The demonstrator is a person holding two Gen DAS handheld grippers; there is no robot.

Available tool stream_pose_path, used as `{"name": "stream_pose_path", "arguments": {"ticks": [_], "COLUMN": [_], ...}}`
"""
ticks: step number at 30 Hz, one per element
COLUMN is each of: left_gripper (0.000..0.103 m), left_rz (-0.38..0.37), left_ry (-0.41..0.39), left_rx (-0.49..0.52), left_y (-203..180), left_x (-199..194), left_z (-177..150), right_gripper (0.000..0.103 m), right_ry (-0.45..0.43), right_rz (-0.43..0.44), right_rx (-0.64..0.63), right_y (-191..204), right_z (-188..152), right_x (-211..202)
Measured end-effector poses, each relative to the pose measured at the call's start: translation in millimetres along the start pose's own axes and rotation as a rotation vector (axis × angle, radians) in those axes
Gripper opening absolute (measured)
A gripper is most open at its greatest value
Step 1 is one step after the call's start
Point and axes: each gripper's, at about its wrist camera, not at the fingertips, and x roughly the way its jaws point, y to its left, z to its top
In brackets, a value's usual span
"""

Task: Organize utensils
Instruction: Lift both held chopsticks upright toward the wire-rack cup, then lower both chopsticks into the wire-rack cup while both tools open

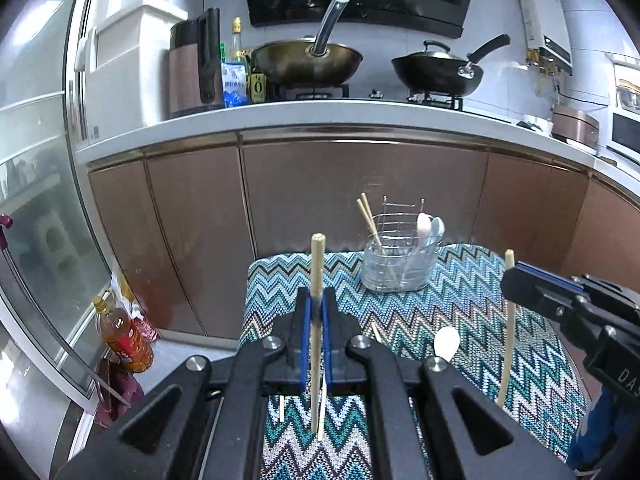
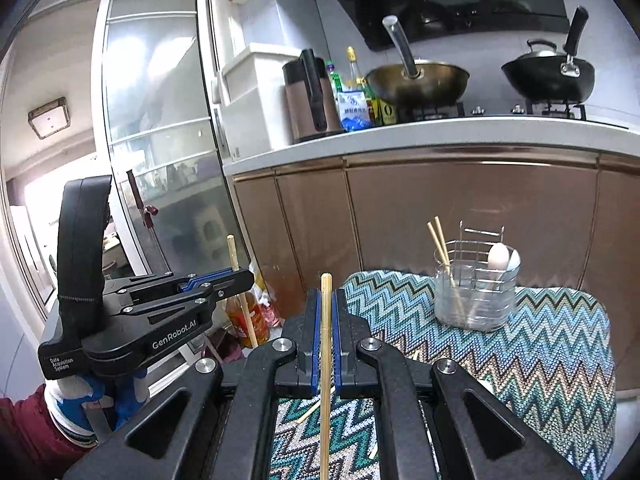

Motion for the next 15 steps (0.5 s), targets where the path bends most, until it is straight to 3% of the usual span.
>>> {"name": "stream_pose_path", "arguments": {"ticks": [15], "left_gripper": [0.005], "left_rz": [-0.028], "left_ry": [-0.052], "left_rx": [-0.009], "left_y": [-10], "left_x": [-10], "left_z": [13], "right_gripper": [0.005], "right_ry": [-0.075], "right_rz": [-0.003], "right_rx": [-0.009], "right_y": [-7], "right_z": [13], "right_x": [-20]}}
